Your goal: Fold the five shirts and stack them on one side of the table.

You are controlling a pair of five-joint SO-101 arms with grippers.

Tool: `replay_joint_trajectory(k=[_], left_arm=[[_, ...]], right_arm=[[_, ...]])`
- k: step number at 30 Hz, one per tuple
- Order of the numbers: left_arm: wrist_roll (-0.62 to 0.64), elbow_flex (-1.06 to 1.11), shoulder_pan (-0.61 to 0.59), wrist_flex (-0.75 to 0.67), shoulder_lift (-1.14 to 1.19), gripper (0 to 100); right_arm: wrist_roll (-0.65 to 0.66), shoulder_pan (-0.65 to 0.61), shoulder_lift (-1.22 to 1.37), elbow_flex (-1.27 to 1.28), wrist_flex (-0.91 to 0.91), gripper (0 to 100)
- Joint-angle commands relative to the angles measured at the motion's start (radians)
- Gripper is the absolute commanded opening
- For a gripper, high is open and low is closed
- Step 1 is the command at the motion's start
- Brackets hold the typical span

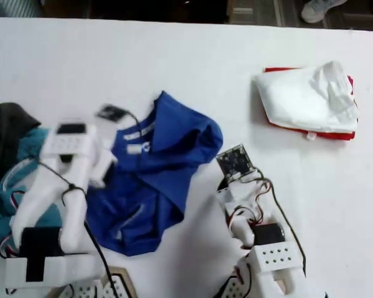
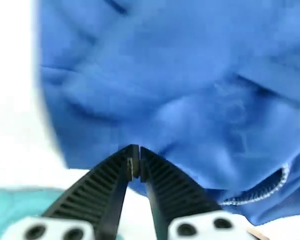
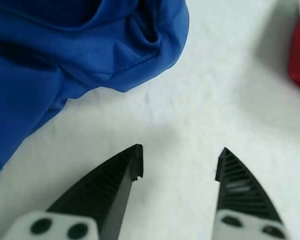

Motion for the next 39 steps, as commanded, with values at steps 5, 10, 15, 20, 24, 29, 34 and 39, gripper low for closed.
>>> replay_joint_trajectory(k=[5, 10, 15, 20, 24, 29, 34, 39], left_arm=[[0.005, -0.579, -0.109, 0.256, 0.002, 3], [0.006, -0.584, -0.104, 0.292, 0.005, 4], [0.008, -0.344, -0.104, 0.135, 0.005, 25], [0.055, -0.127, -0.103, -0.089, 0.005, 27], [0.063, -0.007, -0.086, -0.216, 0.005, 27], [0.063, 0.09, -0.057, -0.327, 0.005, 27], [0.063, 0.159, -0.018, -0.407, 0.005, 26], [0.061, 0.179, 0.002, -0.463, 0.005, 24]], right_arm=[[-0.009, 0.008, -0.018, -0.009, -0.019, 24.1], [-0.009, 0.008, -0.018, -0.009, -0.019, 24.1], [-0.009, 0.008, -0.018, -0.009, -0.019, 24.1], [-0.009, 0.008, -0.018, -0.009, -0.019, 24.1], [-0.009, 0.008, -0.018, -0.009, -0.019, 24.1], [-0.009, 0.008, -0.018, -0.009, -0.019, 24.1], [-0.008, 0.008, -0.018, -0.009, -0.019, 24.1], [-0.008, 0.008, -0.018, -0.009, -0.019, 24.1]])
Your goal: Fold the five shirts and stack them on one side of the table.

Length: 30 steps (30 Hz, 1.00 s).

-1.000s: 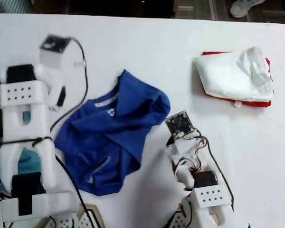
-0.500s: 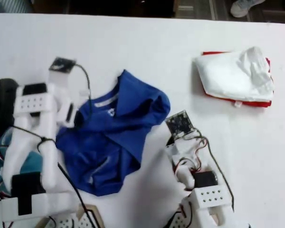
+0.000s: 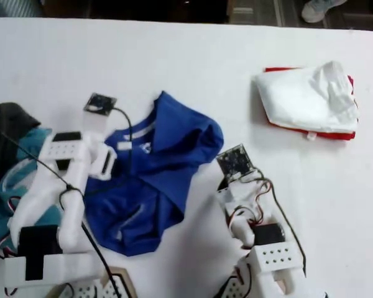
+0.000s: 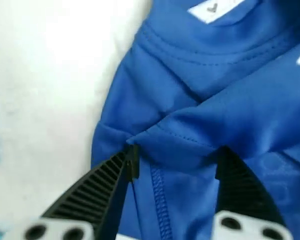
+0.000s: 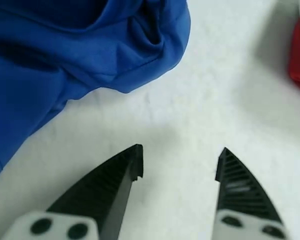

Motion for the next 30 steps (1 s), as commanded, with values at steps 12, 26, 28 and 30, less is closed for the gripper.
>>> replay_joint_trajectory(k=[12, 26, 28, 30], left_arm=[[0.005, -0.007, 0.032, -0.048, -0.009, 2], [0.005, -0.774, 0.031, 0.601, -0.014, 3], [0.005, -0.926, 0.032, 0.721, -0.009, 3], [0.005, -1.05, 0.032, 0.825, -0.009, 3]], right_arm=[[-0.008, 0.008, -0.018, -0.009, -0.018, 24.1], [-0.008, 0.01, -0.018, -0.009, -0.018, 24.1], [-0.009, 0.012, -0.018, -0.009, -0.018, 24.1], [-0.011, 0.028, -0.019, -0.011, -0.018, 24.1]])
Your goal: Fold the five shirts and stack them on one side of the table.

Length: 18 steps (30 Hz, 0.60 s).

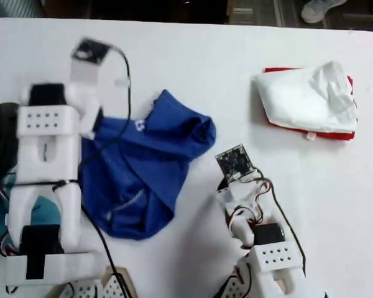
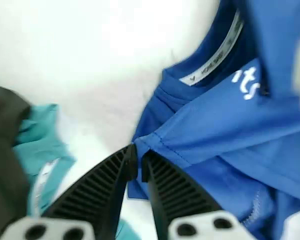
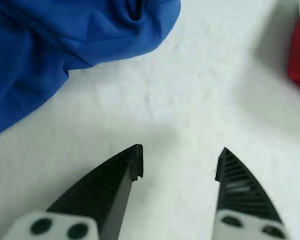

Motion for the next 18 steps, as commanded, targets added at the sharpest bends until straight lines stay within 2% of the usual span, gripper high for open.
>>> replay_joint_trajectory(k=[1, 6, 10, 14, 18], left_arm=[[0.002, -0.283, 0.008, 0.19, -0.009, 3], [-0.002, -0.364, 0.006, 0.209, -0.057, 3], [-0.003, -0.453, 0.023, 0.207, -0.109, 3], [-0.002, -0.651, 0.032, 0.201, -0.109, 3], [-0.002, -0.806, 0.144, 0.203, -0.109, 3]], right_arm=[[-0.023, 0.048, -0.019, -0.012, -0.018, 24.1], [-0.226, 0.196, -0.01, -0.069, -0.007, 24.0], [-0.224, 0.203, -0.008, -0.198, 0.082, 24.0], [-0.224, 0.208, -0.008, -0.367, 0.173, 24.0], [-0.224, 0.211, -0.008, -0.474, 0.189, 24.0]])
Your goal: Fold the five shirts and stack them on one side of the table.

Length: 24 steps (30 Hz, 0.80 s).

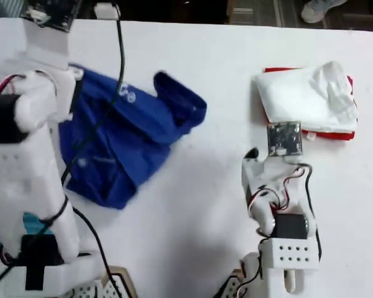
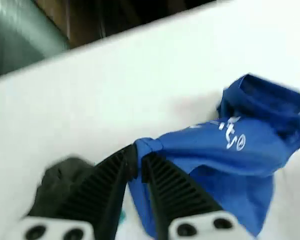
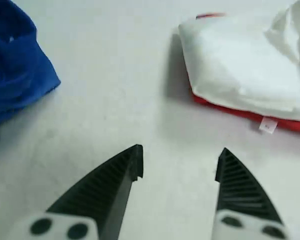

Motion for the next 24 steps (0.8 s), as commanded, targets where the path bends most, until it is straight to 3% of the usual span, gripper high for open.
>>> replay_joint_trajectory(k=[1, 6, 14, 20, 24], left_arm=[[-0.003, -0.12, 0.12, 0.012, -0.049, 3], [0.003, 0.061, 0.227, 0.02, -0.054, 3], [0.032, 0.713, 0.345, 0.015, -0.143, 3], [0.031, 1.081, 0.411, -0.017, -0.192, 3], [0.029, 1.144, 0.408, -0.075, -0.189, 4]], right_arm=[[-0.009, 0.021, -0.01, -0.118, 0.007, 24.0], [-0.017, 0.125, -0.008, -0.198, 0.005, 24.0], [-0.02, 0.211, 0.045, -0.269, -0.001, 24.0], [-0.098, 0.203, 0.338, -0.471, 0.002, 24.0], [-0.149, 0.203, 0.57, -0.626, 0.007, 24.0]])
